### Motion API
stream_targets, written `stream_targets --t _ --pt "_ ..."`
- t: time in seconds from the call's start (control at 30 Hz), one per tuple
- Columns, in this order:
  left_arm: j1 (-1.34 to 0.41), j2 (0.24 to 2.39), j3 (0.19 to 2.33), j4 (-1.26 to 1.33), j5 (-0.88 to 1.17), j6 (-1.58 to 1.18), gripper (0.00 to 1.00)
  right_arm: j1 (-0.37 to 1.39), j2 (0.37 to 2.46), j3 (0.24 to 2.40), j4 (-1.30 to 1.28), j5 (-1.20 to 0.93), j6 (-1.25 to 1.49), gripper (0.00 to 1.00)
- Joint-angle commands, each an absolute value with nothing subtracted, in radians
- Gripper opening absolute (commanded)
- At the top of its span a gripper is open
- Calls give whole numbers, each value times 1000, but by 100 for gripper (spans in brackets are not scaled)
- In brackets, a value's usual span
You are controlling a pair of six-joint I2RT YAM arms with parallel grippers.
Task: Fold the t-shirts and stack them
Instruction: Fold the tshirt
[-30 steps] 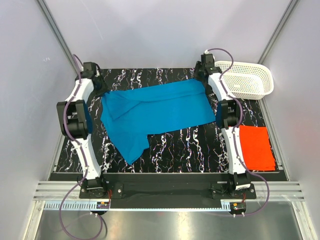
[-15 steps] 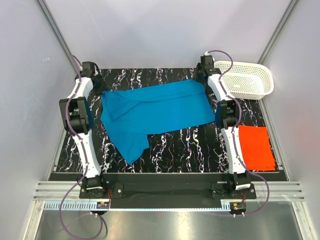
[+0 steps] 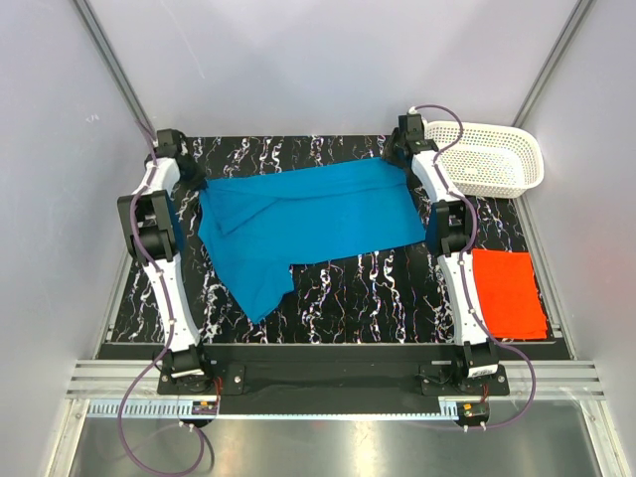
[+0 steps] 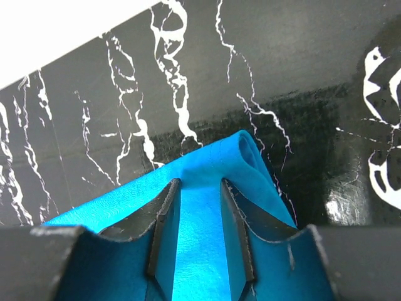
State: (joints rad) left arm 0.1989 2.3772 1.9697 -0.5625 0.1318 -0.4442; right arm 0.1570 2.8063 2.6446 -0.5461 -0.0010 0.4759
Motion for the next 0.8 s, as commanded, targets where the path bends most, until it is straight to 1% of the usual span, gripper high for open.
stream_targets --t 0.0,0.17,0.27,0.3,0.33,0.4,0.43,0.5,0.53,0.67,0.77 --pt "238 2417 2069 -494 164 -463 0 137 2830 2688 -525 20 521 38" --pt "265 2447 2125 -494 170 -465 0 127 2833 2691 -523 3 525 39" --pt "271 2421 2114 -499 179 -466 17 124 2821 2681 -525 -5 526 40" --pt "272 2410 2108 -499 190 -465 20 124 2816 2677 -525 -24 526 41" --pt "272 2396 2086 -502 196 -460 28 124 2806 2678 -525 -34 528 41" --pt "270 2338 2054 -505 196 -459 37 124 2792 2681 -525 -46 534 43" --pt "270 2288 2007 -505 195 -459 42 124 2777 2683 -525 -55 534 45" --pt "267 2240 1962 -505 192 -445 46 124 2754 2681 -528 -55 529 48" --pt "268 2214 1941 -506 189 -439 50 124 2728 2677 -526 -54 528 50" --pt "265 2073 1789 -508 192 -416 52 124 2652 2626 -540 -43 493 59" --pt "252 1985 1706 -508 190 -403 52 126 2597 2585 -558 -35 466 63"
